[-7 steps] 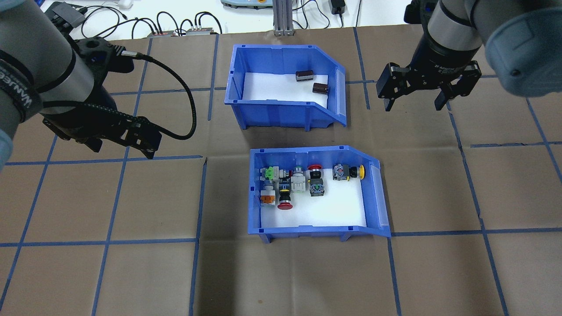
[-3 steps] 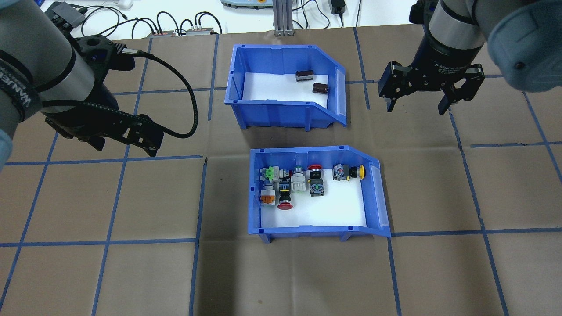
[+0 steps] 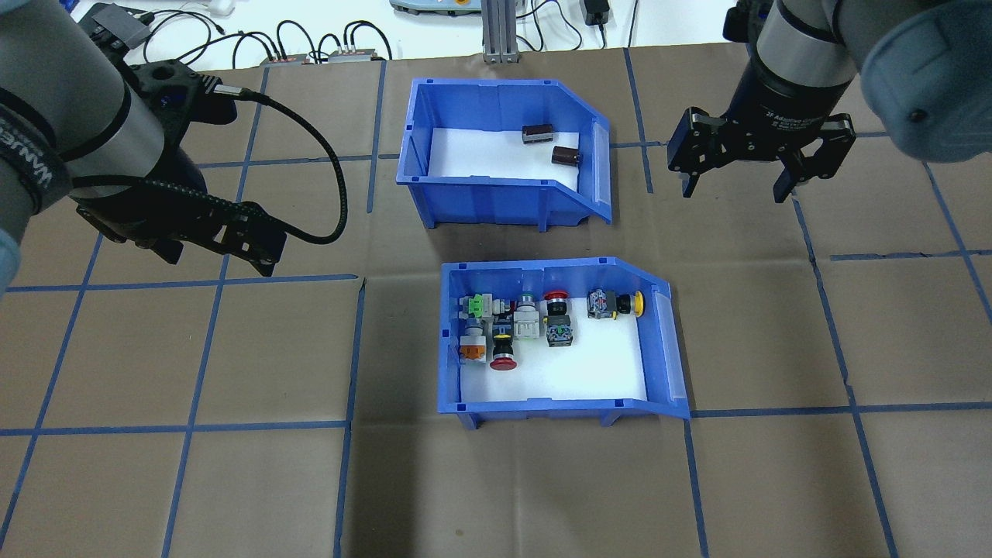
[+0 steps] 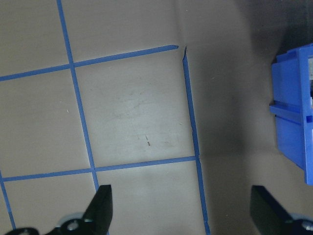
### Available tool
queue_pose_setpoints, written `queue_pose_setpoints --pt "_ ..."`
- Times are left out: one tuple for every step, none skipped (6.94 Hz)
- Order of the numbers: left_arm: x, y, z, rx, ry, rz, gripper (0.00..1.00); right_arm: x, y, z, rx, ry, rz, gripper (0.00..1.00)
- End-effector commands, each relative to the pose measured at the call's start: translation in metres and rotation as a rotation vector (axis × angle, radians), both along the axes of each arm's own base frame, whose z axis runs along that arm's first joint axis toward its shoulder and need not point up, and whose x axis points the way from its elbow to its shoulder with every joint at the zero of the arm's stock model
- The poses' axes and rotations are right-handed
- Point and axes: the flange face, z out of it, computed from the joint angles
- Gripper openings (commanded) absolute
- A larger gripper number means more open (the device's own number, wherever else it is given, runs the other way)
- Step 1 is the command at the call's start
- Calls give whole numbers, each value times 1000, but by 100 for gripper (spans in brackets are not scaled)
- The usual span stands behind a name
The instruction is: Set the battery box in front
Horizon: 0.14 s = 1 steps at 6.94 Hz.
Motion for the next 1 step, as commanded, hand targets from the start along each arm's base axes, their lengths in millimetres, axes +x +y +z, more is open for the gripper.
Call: queue_pose_setpoints --pt "13 -4 -1 4 5 24 99 -1 0 -1 3 0 -1 100"
